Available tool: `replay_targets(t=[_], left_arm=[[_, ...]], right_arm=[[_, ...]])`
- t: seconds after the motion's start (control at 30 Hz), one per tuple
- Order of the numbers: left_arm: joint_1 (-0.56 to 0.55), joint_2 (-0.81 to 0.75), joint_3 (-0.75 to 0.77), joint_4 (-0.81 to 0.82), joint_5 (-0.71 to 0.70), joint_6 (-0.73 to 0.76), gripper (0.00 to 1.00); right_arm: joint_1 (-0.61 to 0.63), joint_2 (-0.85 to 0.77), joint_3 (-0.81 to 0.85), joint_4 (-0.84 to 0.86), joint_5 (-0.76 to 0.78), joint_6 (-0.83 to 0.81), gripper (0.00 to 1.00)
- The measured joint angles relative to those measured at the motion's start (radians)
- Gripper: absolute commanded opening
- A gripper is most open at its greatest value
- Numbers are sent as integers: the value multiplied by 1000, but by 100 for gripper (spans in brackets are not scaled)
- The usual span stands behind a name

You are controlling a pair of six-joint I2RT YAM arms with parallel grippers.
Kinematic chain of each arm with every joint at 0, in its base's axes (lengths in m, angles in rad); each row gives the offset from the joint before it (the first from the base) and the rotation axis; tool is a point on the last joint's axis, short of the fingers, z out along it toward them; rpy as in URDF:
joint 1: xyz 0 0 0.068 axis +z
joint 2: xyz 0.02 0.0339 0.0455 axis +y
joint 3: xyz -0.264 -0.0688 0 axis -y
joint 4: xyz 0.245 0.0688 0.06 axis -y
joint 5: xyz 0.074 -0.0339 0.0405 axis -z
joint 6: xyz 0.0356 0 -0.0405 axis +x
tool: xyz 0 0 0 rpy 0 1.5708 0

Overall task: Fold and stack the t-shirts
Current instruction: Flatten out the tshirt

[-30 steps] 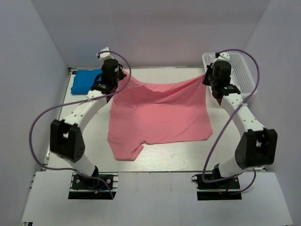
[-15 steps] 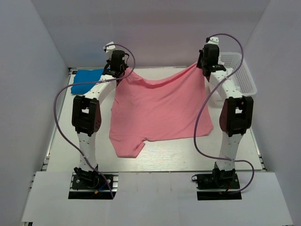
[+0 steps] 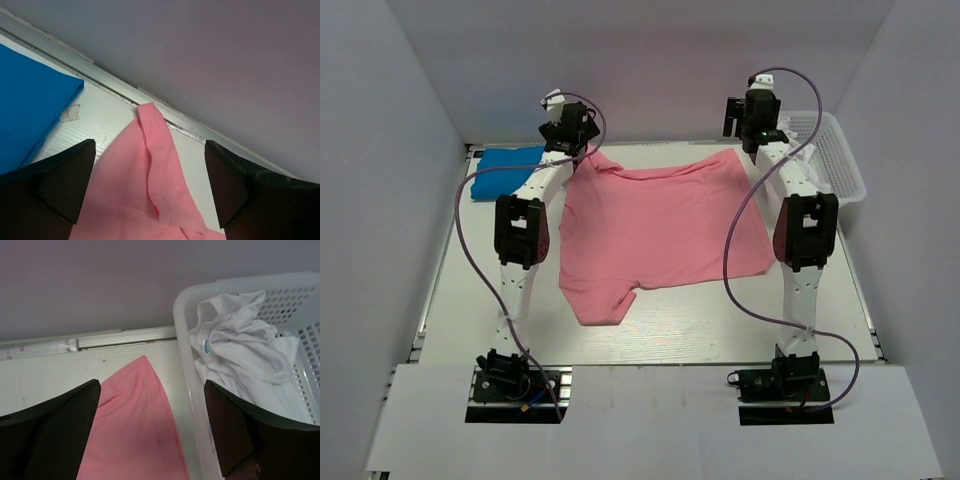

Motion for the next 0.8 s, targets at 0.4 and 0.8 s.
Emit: replay_targets(t=[0.4,0.8], left_arm=[[-2,-167,-89,-84,189,43,100],[-82,-765,-775,-230,530,14,100]], right_arm=[[10,-187,-86,-95,-237,-6,90],[-26,-768,-749,-427,-245,260,90]])
